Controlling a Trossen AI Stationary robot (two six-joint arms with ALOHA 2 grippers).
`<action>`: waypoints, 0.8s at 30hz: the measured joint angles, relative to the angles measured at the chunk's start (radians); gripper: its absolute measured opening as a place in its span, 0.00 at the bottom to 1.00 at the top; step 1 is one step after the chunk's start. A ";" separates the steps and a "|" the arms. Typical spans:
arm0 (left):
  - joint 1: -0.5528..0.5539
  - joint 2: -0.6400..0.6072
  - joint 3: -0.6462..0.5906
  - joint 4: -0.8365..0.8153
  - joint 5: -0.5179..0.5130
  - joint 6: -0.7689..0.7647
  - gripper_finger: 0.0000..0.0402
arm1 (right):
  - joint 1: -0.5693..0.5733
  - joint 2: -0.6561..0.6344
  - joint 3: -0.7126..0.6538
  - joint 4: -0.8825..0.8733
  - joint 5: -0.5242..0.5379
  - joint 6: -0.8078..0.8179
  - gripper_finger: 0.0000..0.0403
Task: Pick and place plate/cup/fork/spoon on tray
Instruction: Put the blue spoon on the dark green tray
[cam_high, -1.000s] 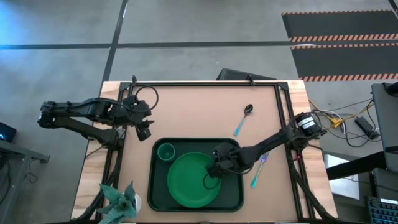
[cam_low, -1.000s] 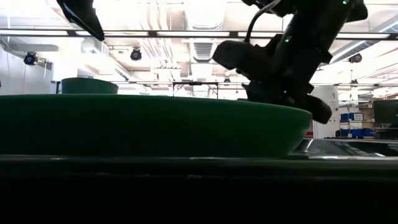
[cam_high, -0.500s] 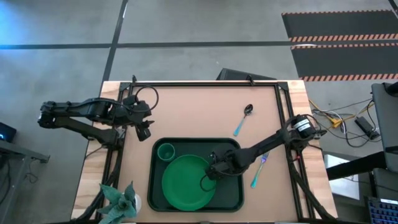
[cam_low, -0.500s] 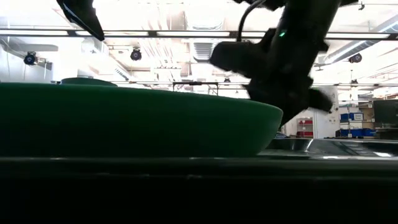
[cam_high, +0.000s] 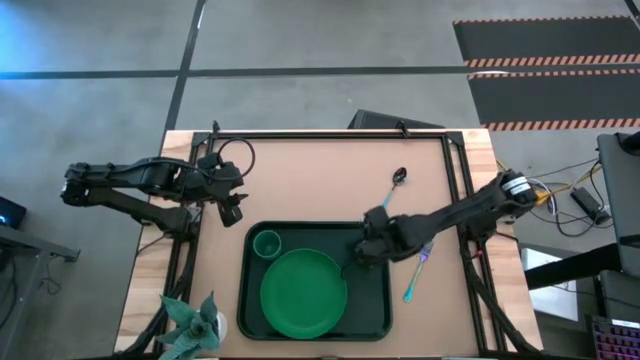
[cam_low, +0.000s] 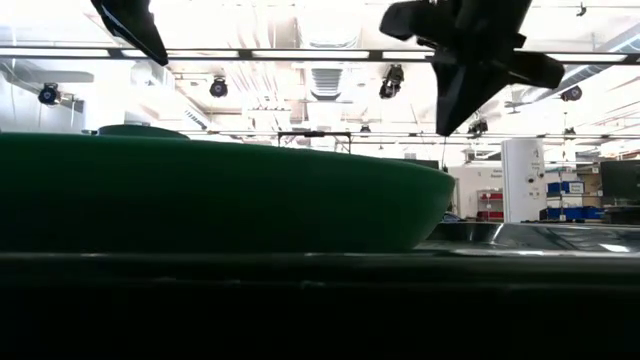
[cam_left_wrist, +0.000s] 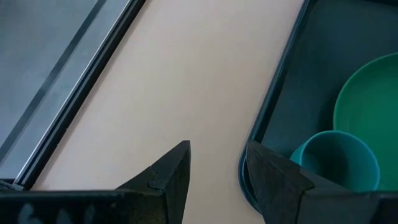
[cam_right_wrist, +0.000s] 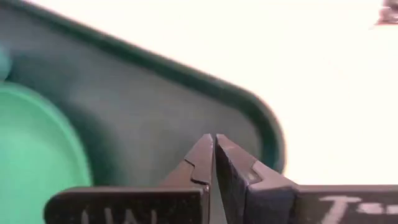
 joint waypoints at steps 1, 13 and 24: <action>0.000 0.000 0.000 0.000 0.000 0.000 0.35 | -0.014 -0.009 -0.004 -0.007 0.000 0.000 0.02; 0.000 0.000 0.000 0.000 0.000 0.000 0.35 | -0.228 -0.022 -0.014 -0.132 -0.062 -0.021 0.24; 0.000 0.000 0.000 0.000 0.002 -0.001 0.35 | -0.396 -0.022 -0.055 -0.197 -0.160 0.080 0.43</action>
